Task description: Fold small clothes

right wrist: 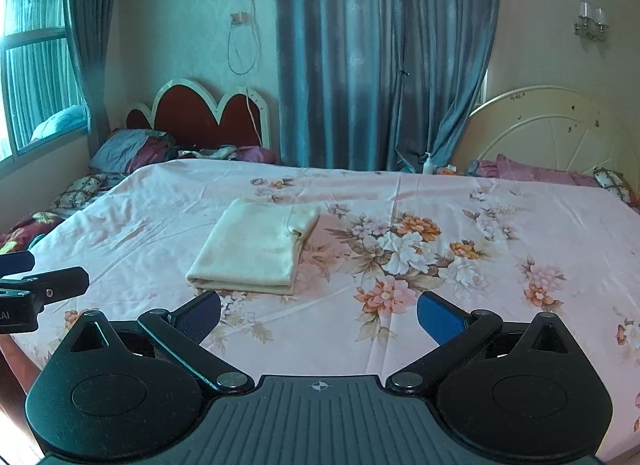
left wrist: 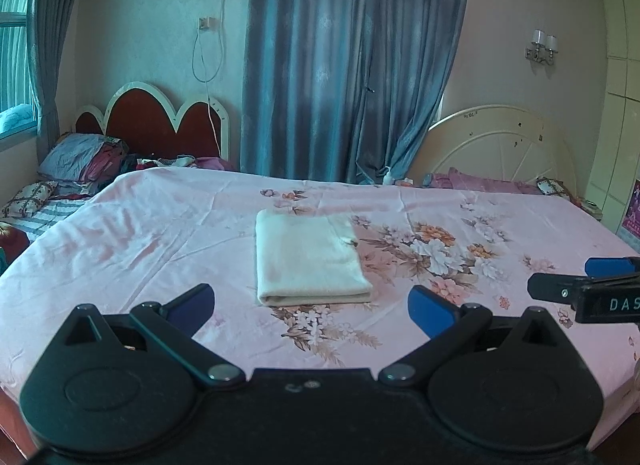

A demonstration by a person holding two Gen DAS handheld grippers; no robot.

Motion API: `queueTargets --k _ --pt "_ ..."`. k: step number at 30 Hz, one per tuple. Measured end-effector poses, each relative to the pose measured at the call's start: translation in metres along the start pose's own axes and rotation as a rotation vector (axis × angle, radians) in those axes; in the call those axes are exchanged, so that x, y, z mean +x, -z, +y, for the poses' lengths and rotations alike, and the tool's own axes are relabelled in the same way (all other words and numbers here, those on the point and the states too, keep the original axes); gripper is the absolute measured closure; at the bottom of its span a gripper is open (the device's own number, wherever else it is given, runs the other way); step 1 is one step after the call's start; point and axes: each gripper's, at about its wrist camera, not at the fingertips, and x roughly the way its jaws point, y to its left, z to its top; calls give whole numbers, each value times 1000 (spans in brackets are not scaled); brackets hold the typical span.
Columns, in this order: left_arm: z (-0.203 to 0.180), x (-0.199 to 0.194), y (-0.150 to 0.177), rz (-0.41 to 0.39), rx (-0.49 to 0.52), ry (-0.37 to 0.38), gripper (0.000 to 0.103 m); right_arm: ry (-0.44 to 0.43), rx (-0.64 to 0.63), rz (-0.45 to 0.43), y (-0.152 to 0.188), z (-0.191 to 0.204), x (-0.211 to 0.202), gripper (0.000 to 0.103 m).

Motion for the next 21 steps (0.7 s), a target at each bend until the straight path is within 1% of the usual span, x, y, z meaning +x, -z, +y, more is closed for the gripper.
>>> queueTargets --k 5,21 --pt "2 -1 0 3 -1 8 0 8 -2 -11 -1 0 -4 0" --pt "5 0 -3 -7 4 12 0 9 -17 -7 -4 2 -1 0"
